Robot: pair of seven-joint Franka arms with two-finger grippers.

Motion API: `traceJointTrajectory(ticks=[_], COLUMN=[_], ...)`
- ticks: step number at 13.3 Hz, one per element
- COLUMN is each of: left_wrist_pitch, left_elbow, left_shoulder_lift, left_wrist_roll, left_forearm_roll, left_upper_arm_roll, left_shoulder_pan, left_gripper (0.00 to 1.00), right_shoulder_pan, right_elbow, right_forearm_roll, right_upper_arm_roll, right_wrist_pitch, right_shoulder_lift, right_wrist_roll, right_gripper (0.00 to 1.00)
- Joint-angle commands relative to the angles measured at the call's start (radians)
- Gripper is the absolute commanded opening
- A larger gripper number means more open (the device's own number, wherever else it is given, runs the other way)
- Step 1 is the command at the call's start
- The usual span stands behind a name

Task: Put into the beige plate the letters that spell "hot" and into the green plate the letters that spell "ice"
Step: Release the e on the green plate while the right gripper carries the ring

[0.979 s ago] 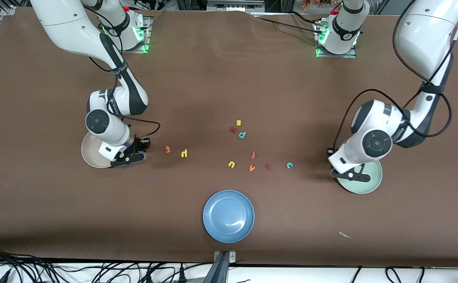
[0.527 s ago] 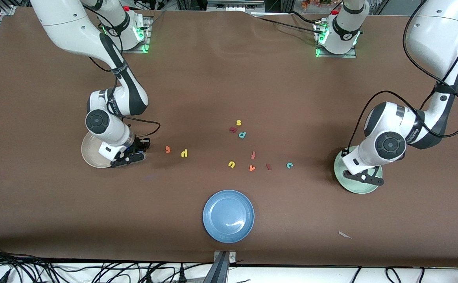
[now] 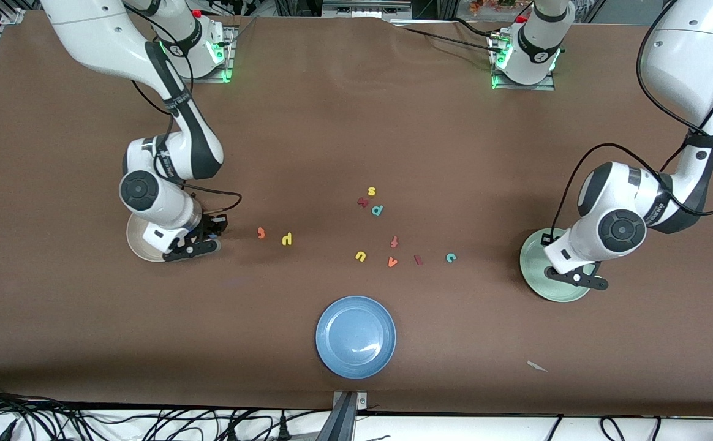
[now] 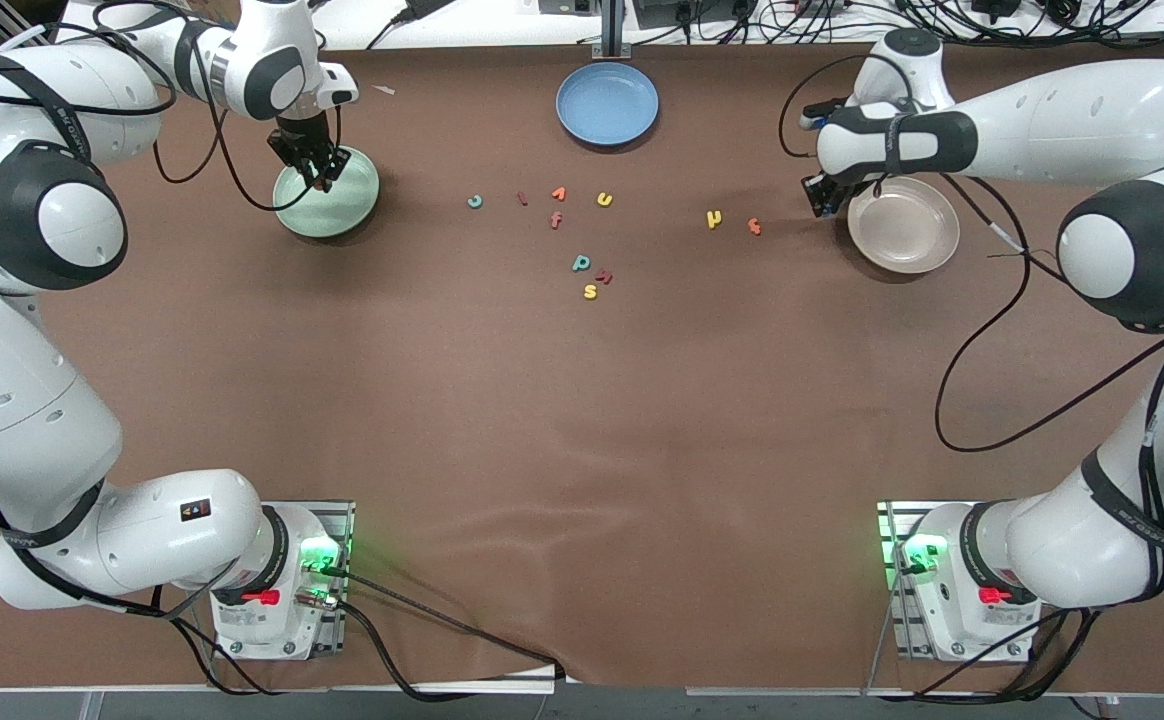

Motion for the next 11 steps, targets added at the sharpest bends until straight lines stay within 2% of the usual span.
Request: traceJointTrajectory(ticks=[1,2,3,4,5,6,7,8,11], left_wrist_pitch=[0.019,0.019,0.019,0.019,0.019,0.019,0.019,0.019,0.018], left_elbow=[0.002,0.002,0.002,0.002,0.001,0.001,0.001,0.001,0.001], left_shoulder_lift=[0.01,0.009,0.009,0.009,0.009,0.009,0.007,0.006,0.006], left_wrist_roll=[0.017,0.017,0.017,0.017,0.017,0.017,0.017,0.016,-0.003], left_forearm_roll=[0.03,0.03,0.031,0.031,0.031,0.031,0.03,0.03,0.008], left_upper_arm_roll=[-0.008,-0.008,-0.008,-0.008,-0.008,-0.008,-0.008,-0.01,-0.02], left_shoulder_pan=[0.014,0.014,0.014,0.014,0.014,0.014,0.014,0.012,-0.008], left_gripper=[0.19,0.24,0.4,0.68,0.76,0.88,0.96,1.0,1.0], right_shoulder_pan=[-0.006,-0.006,-0.006,-0.006,-0.006,-0.006,-0.006,-0.006,-0.052], right_elbow=[0.005,0.005,0.005,0.005,0.005,0.004,0.001,-0.002,-0.004], right_forearm_roll=[0.004,0.004,0.004,0.004,0.004,0.003,0.0,-0.003,0.004], right_upper_arm_roll=[-0.029,-0.05,-0.061,-0.083,-0.098,-0.121,-0.147,-0.181,-0.204], right_wrist_pitch=[-0.05,-0.052,-0.059,-0.067,-0.069,-0.075,-0.079,-0.079,-0.06], right_shoulder_lift=[-0.045,-0.055,-0.063,-0.075,-0.086,-0.088,-0.086,-0.074,-0.01], right_wrist_roll=[-0.004,-0.006,-0.006,-0.004,-0.006,-0.006,-0.01,-0.021,-0.087], right_gripper=[0.19,0.19,0.19,0.19,0.19,0.19,0.19,0.19,0.19])
